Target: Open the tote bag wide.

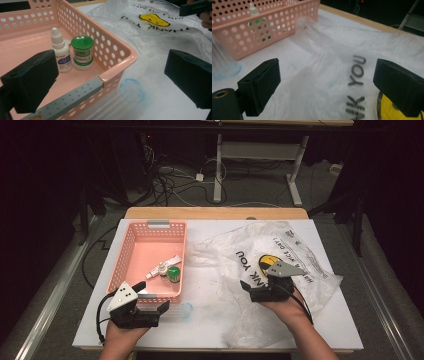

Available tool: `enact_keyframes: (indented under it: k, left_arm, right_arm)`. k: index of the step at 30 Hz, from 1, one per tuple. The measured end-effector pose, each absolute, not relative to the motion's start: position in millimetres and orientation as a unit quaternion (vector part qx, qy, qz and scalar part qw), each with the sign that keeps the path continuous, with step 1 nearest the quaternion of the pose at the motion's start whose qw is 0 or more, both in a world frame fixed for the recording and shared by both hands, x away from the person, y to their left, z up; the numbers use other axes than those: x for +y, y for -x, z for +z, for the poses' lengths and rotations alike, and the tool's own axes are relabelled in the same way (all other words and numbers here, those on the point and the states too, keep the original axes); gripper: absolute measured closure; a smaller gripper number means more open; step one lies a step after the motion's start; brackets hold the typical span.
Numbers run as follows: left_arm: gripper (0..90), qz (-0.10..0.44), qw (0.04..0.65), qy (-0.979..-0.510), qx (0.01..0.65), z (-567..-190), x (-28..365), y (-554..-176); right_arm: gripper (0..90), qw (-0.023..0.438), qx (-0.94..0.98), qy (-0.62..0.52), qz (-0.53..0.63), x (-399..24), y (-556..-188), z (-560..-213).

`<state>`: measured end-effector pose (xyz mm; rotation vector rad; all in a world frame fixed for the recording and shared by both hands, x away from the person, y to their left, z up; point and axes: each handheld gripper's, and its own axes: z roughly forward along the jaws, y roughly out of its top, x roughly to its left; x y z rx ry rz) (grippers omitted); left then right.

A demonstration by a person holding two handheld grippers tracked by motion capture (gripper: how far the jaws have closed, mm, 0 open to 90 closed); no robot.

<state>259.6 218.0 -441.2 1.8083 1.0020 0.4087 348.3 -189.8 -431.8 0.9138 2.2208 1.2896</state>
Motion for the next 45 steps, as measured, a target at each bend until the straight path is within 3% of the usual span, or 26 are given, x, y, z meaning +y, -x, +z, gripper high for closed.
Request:
enact_keyframes:
  k: [5,7,11,16,24,26,30,33,38,45]
  left_arm:
    - [0.0,0.169,0.489,-0.746,0.419,-440.9,218.5,-256.2]
    - [0.0,0.169,0.480,-0.753,0.417,-437.0,218.4,-258.0]
    - [0.0,0.182,0.471,-0.763,0.403,-429.5,207.3,-266.3]
    - [0.0,0.162,0.481,-0.759,0.408,-440.4,194.1,-273.0]
    - [0.0,0.163,0.485,-0.764,0.392,-438.4,191.6,-260.4]
    - [0.0,0.161,0.484,-0.766,0.391,-440.6,192.1,-260.5]
    - [0.0,0.156,0.485,-0.770,0.385,-441.7,191.0,-260.1]
    - [0.0,0.156,0.486,-0.769,0.384,-441.0,190.9,-259.1]
    - [0.0,0.157,0.487,-0.769,0.383,-440.3,190.6,-258.3]
    - [0.0,0.155,0.487,-0.771,0.381,-440.8,188.4,-258.5]
  right_arm:
    - [10.9,0.175,0.797,-0.348,0.462,-176.4,-374.5,-430.5]
    - [16.3,0.184,0.793,-0.347,0.465,-172.9,-375.6,-431.2]
    - [17.3,0.166,0.810,-0.339,0.448,-161.6,-379.7,-436.6]
    - [34.0,0.133,0.855,-0.314,0.390,-140.8,-376.2,-453.1]
    - [38.6,0.109,0.881,-0.307,0.342,-140.8,-374.7,-477.8]
    - [42.7,0.107,0.885,-0.305,0.336,-140.5,-374.5,-480.6]
    - [59.0,0.118,0.884,-0.300,0.340,-140.9,-370.7,-482.9]
    - [61.7,0.122,0.884,-0.299,0.337,-141.2,-370.1,-483.2]
    - [76.3,0.118,0.877,-0.309,0.348,-145.2,-368.8,-483.9]
    - [84.6,0.112,0.872,-0.321,0.352,-149.0,-371.5,-484.6]
